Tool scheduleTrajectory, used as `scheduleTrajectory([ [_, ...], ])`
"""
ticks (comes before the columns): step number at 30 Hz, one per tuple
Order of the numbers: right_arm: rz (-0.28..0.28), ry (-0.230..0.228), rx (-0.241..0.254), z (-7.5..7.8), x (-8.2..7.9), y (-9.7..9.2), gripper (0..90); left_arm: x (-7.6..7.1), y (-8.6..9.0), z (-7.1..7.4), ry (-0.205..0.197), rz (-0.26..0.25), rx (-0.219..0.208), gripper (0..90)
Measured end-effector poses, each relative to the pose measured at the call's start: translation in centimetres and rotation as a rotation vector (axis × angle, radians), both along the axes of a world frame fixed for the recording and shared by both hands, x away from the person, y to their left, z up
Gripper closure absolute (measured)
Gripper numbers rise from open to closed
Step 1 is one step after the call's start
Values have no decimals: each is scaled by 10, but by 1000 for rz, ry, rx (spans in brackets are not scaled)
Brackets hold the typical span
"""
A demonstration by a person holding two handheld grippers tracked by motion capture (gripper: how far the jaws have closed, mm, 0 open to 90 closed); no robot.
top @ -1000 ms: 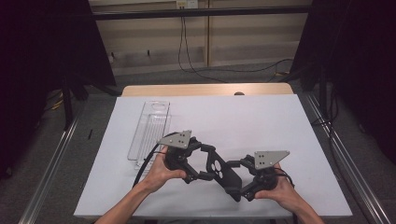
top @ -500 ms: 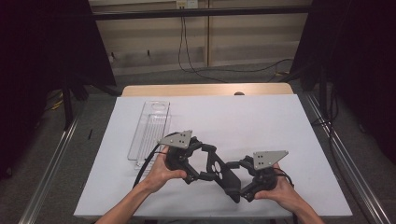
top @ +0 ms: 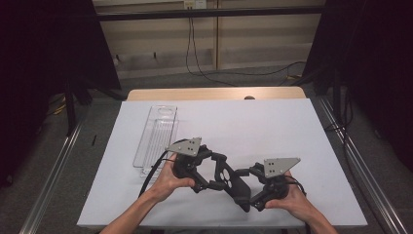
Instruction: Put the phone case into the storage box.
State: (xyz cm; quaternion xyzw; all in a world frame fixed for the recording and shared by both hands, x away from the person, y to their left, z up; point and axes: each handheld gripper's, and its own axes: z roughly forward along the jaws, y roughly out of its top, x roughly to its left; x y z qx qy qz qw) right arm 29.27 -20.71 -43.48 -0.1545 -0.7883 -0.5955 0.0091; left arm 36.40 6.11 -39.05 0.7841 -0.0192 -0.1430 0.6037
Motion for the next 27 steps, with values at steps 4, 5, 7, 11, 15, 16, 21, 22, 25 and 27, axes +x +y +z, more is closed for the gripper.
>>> scheduleTrajectory([
  [4,0,-2,-4,0,0,0,142,0,0,0,-1,1,7,122],
  [5,0,-2,-3,0,0,0,142,0,0,0,-2,1,9,123],
  [7,-2,-5,-6,0,0,1,143,0,1,0,1,6,5,127],
  [11,-12,-14,-6,0,0,0,142,0,0,1,10,17,0,135],
  [15,-23,-18,-3,0,1,1,139,0,1,2,14,30,6,140],
  [16,-21,-16,-5,0,1,1,137,0,1,2,14,34,9,141],
  [21,-28,-21,-13,0,1,1,135,1,0,2,28,54,11,141],
  [22,-31,-19,-10,0,2,0,135,1,0,3,33,58,14,141],
  [25,-36,-21,-4,1,1,0,159,2,1,4,39,71,20,142],
  [27,-36,-17,0,0,1,1,151,2,2,5,39,74,15,142],
])
